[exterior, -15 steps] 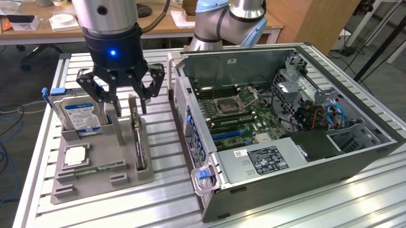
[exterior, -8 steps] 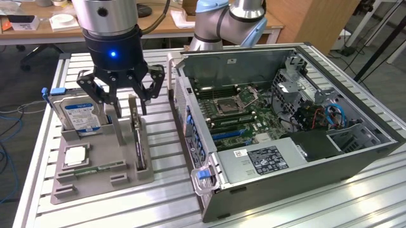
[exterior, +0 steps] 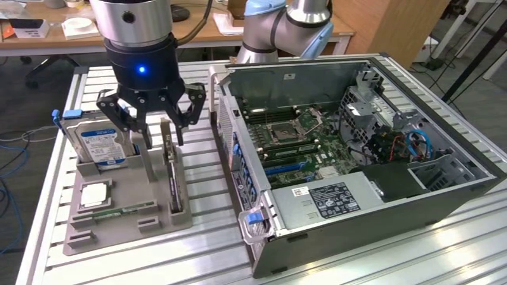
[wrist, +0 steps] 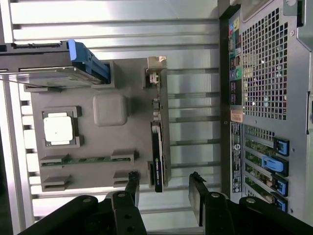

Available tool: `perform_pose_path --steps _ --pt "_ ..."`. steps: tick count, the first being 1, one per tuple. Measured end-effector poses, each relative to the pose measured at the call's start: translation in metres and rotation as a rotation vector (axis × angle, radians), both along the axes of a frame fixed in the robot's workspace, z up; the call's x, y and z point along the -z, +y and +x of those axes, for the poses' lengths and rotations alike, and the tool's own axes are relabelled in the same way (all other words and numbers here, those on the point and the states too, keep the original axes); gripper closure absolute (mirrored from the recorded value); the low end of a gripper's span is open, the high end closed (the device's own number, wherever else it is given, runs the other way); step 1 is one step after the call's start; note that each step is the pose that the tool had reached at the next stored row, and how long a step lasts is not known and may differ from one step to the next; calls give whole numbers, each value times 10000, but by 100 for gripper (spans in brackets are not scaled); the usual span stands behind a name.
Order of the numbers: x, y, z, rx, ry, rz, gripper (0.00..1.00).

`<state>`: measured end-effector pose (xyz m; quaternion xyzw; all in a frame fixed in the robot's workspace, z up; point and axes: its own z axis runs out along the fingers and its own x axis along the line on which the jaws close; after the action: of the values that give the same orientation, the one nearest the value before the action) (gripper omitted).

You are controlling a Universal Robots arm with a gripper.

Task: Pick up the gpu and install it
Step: 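Pick up the gpu and move the gpu toward the slot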

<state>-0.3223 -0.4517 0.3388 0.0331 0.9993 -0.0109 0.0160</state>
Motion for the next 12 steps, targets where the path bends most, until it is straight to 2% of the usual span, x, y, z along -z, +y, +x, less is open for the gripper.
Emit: perform_pose_path --steps 7,12 --pt "24 0 0 0 -1 -77 47" --pt "31 0 0 0 0 -93 47"
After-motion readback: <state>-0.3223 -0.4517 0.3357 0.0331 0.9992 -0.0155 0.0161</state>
